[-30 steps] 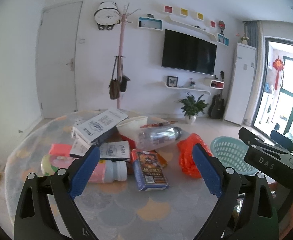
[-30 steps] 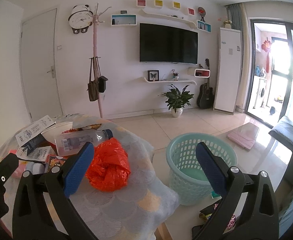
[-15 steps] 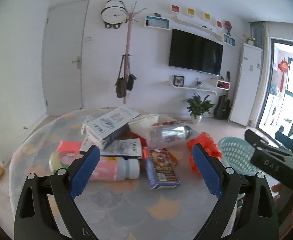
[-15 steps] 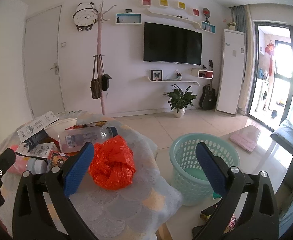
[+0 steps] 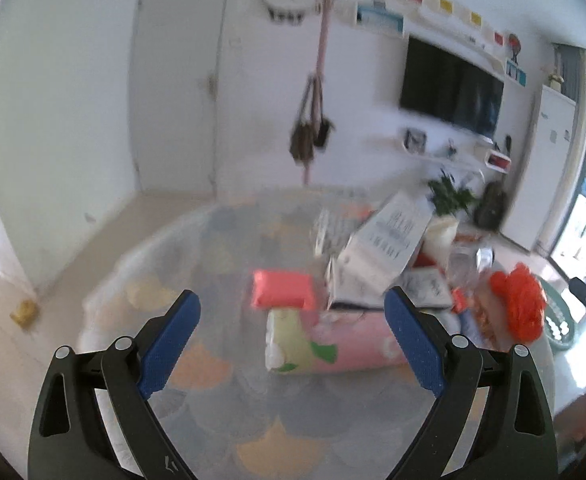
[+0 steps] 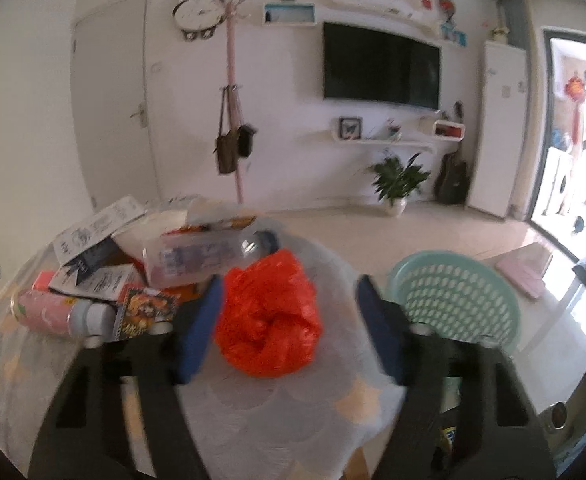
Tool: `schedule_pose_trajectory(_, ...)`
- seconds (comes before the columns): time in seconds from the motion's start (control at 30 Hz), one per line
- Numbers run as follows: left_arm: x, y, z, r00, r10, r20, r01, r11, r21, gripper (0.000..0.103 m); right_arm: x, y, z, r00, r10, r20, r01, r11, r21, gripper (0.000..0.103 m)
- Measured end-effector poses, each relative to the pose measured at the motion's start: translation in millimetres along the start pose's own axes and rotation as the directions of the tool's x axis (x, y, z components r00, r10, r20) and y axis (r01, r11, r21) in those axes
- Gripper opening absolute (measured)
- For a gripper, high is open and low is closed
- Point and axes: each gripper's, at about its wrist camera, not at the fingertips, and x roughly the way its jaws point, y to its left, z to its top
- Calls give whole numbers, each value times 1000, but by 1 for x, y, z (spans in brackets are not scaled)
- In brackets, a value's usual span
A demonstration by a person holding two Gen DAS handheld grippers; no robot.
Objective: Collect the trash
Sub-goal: 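Grasp the pink yogurt bottle with the left tool while the right tool grasps the red plastic bag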
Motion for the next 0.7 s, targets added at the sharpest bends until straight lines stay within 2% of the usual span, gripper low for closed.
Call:
schedule_pose_trajectory(0.07, 20, 11, -3, 997, -47, -66, 44, 998, -50, 82, 7, 3, -3, 1000, 7, -22, -7, 1000, -2, 52)
schedule_pose_trajectory(0.2, 39, 14, -14, 983, -129, -130, 116, 988, -103, 80, 13, 6, -5, 999, -11, -33, 11, 1000, -16, 52)
schedule_pose_trajectory(0.3, 41, 8, -25, 966, -198, -166, 183, 978, -99, 67, 15, 5, -4, 999, -24, -38, 24, 1000, -21, 52)
schedule_pose_trajectory(0.43, 24, -1, -42, 949, -246, -197, 242, 969, -43, 67, 19, 5, -4, 999, -28, -40, 27, 999, -23, 52)
schedule_pose_trajectory(0.6, -11, -11, -64, 912, -318, -259, 339, 940, 40, 66, 29, 0, -7, 998, -8, -66, 8, 1000, -13, 52)
schedule_pose_trajectory(0.7, -27, -9, -63, 920, -287, -266, 325, 939, 110, 70, 37, -8, -9, 995, 32, -90, -32, 999, -1, 52)
